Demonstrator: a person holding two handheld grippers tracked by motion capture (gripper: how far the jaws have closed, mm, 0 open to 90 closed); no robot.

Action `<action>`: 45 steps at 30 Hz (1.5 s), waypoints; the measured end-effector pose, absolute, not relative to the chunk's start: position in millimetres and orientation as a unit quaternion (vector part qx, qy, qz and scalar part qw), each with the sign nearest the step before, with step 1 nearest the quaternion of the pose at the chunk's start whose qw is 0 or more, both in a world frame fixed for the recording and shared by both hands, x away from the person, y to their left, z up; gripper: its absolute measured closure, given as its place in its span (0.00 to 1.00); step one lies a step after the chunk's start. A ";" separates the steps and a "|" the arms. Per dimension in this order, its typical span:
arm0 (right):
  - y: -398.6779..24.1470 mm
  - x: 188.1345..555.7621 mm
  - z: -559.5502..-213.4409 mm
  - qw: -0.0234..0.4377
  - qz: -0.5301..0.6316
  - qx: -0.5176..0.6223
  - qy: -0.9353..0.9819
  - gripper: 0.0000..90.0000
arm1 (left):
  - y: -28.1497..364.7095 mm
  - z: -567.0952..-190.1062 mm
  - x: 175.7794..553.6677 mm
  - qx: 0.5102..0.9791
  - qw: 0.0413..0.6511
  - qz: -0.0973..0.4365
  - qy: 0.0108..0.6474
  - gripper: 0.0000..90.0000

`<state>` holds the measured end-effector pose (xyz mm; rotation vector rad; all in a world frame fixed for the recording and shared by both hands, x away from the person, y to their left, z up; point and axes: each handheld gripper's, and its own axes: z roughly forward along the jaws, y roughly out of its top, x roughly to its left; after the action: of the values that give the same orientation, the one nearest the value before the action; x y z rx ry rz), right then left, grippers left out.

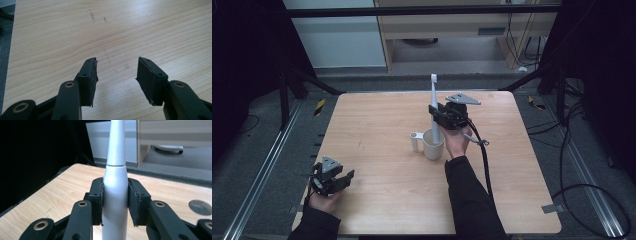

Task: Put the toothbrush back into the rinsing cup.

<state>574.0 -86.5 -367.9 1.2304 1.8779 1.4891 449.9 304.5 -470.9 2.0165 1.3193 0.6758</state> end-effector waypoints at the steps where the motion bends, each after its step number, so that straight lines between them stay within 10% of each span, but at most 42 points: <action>1: -86.1 574.2 -370.3 0.221 0.536 0.446 0.682 0.75 | 304.5 -471.0 450.0 0.765 0.314 0.256 0.501 0.55; 34: -71.2 576.5 -414.1 0.188 0.451 0.456 0.744 0.74 | 303.6 -471.0 449.8 0.767 0.313 0.256 0.498 0.55; 45: -76.9 566.2 -406.9 0.208 0.459 0.449 0.738 0.50 | 303.3 -471.4 450.0 0.768 0.312 0.255 0.498 0.55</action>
<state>566.2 -76.9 -406.9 1.2487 2.0548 1.2787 450.0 303.3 -471.4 2.0257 1.3151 0.6741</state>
